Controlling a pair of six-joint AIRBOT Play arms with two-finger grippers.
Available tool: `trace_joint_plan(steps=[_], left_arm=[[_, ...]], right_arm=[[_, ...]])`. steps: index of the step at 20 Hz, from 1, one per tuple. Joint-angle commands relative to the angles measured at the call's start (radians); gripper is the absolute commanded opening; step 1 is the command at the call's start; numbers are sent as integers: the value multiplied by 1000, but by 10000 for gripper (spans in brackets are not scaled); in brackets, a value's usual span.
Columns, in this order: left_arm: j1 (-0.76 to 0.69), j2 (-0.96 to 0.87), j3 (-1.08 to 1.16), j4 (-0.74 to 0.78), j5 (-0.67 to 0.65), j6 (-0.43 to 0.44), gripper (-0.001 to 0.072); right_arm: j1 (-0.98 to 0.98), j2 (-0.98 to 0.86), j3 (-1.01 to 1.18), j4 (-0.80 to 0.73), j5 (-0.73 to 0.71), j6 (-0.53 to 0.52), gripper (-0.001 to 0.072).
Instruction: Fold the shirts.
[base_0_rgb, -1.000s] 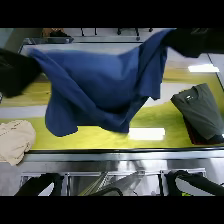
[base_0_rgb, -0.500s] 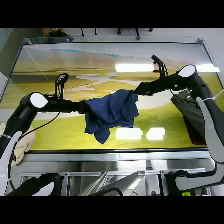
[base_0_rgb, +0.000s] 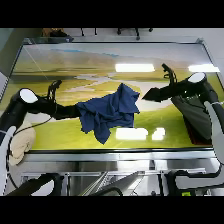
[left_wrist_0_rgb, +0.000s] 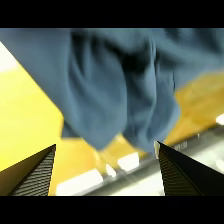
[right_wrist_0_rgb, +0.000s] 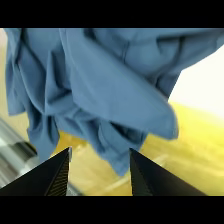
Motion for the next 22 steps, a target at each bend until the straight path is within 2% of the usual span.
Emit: trace_joint_plan(steps=[1, 3, 6, 9, 13, 14, 15, 16, 17, 18, 19, 20, 21, 22], left_arm=[[-103, 111, -231, -98, 158, -10, 713], [-214, 129, -333, -179, 309, -10, 713], [-374, 65, -383, -200, 471, -17, 712], [-459, -63, -341, -201, 530, -20, 713], [-468, -202, -222, -198, 509, -18, 704], [-467, -221, -193, -196, 502, -18, 546], [-468, -237, -161, -189, 489, -14, 346], [-468, -245, -134, -189, 477, -5, 190], [-467, -247, -105, -189, 464, 4, 77], [-467, -244, -79, -189, 451, 19, 17], [-466, -235, -53, -188, 436, 29, 17], [-459, -218, -32, -182, 424, 30, 17], [-448, -200, -13, -163, 412, 29, 17], [-436, -182, 4, -149, 400, 29, 17]], right_arm=[[53, 45, -213, 5, -58, 6, 417], [113, 39, -301, 39, -135, -10, 417], [196, 3, -319, 77, -237, -34, 417], [240, -39, -319, 80, -322, -34, 416], [241, -69, -319, 99, -341, -41, 401], [241, -71, -319, 99, -353, -41, 339], [241, -72, -319, 98, -364, -41, 343], [241, -71, -317, 98, -364, -41, 345], [236, -70, -311, 96, -354, -41, 346], [224, -67, -301, 94, -328, -41, 347], [204, -57, -291, 89, -300, -41, 382], [176, -42, -282, 86, -268, -40, 490], [141, -20, -280, 87, -241, -40, 528], [100, 6, -280, 77, -219, -38, 522]])
